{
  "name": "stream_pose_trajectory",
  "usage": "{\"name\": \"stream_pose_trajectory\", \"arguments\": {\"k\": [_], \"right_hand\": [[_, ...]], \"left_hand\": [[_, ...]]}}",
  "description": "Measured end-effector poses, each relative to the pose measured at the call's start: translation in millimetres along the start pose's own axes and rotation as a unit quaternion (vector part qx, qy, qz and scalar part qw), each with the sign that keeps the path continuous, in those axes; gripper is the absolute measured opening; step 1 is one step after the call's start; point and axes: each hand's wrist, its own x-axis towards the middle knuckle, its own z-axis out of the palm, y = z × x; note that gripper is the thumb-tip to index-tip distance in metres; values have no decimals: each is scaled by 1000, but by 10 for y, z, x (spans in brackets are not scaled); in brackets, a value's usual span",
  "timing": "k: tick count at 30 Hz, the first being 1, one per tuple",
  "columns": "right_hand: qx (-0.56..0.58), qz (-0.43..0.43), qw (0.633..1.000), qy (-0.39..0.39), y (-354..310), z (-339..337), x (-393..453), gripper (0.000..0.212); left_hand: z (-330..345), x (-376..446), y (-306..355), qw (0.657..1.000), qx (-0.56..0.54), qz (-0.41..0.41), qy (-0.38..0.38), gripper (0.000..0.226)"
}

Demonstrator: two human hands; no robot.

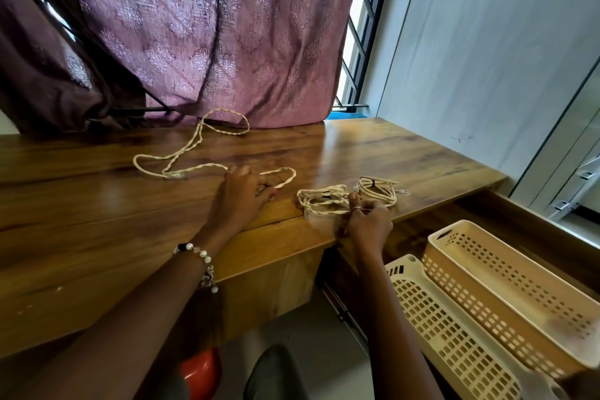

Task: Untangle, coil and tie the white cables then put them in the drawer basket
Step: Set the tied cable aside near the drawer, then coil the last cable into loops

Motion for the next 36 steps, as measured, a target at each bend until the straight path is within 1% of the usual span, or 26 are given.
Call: {"name": "stream_pose_trajectory", "arguments": {"k": [2, 4, 5, 7, 8, 10, 12, 13, 15, 17, 18, 20, 22, 23, 24, 26, 27, 28, 30, 31, 32, 33, 34, 35, 36], "right_hand": [[-33, -21, 999, 29, -37, 47, -10, 33], [-89, -43, 993, 66, -110, 56, -60, 38], [-113, -60, 988, 87, -146, 52, -105, 39], [-118, -107, 981, 110, -220, 63, -197, 32], [-109, -142, 979, 100, -256, 91, -233, 26], [-89, -220, 971, 32, -296, 206, -290, 15], [-94, -253, 962, -48, -351, 359, -369, 12], [-99, -257, 958, -83, -388, 435, -416, 11], [-88, -268, 949, -139, -459, 601, -530, 11], [-69, -280, 940, -181, -530, 786, -659, 19], [-63, -287, 937, -190, -560, 871, -710, 25], [-52, -314, 931, -179, -607, 1077, -816, 41], [-49, -343, 928, -140, -688, 1281, -922, 55], [-35, -345, 930, -125, -732, 1365, -957, 59], [-3, -336, 933, -133, -803, 1456, -1006, 60], [77, -277, 935, -207, -951, 1614, -1094, 54], [106, -245, 929, -255, -1038, 1683, -1153, 51], [130, -230, 923, -281, -1100, 1748, -1185, 50], [195, -207, 907, -312, -1188, 1891, -1240, 50], [227, -191, 896, -330, -1238, 1931, -1274, 51], [251, -178, 887, -345, -1286, 1975, -1295, 51], [274, -169, 876, -360, -1332, 2006, -1310, 49], [294, -158, 864, -378, -1390, 2041, -1331, 45], [314, -152, 850, -395, -1440, 2078, -1341, 39], [325, -154, 838, -409, -1486, 2142, -1337, 29]], "left_hand": [[-44, 2, -15, 1000, -27, -14, 5, 16], [-90, -4, -50, 998, -51, -31, 0, 16], [-116, -12, -65, 998, -59, -35, -3, 15], [-174, -23, -81, 996, -75, -38, 6, 15], [-208, -27, -74, 994, -96, -45, 15, 15], [-299, -40, -49, 982, -167, -80, 28, 14], [-381, -40, -80, 967, -226, -108, 42, 7], [-427, -37, -109, 960, -251, -116, 47, 12], [-555, -36, -182, 932, -325, -147, 61, 19], [-748, -44, -235, 891, -403, -190, 89, 19], [-839, -39, -242, 869, -439, -204, 103, 22], [-1056, -34, -282, 835, -488, -218, 133, 24], [-1270, -32, -380, 809, -517, -228, 165, 18], [-1361, -33, -448, 796, -532, -231, 177, 13], [-1470, -42, -535, 783, -545, -232, 190, 12], [-1651, -70, -686, 769, -557, -240, 201, 15], [-1731, -90, -756, 771, -551, -247, 203, 16], [-1783, -111, -818, 779, -532, -261, 205, 16], [-1885, -162, -959, 815, -440, -301, 225, 8], [-1924, -199, -1032, 837, -364, -325, 249, 9], [-1962, -246, -1108, 858, -253, -343, 286, 14], [-2006, -302, -1148, 877, -125, -324, 332, 16], [-2057, -356, -1174, 893, -17, -248, 374, 16], [-2094, -399, -1166, 910, 45, -133, 389, 17], [-2121, -422, -1111, 928, 72, -28, 365, 18]]}}
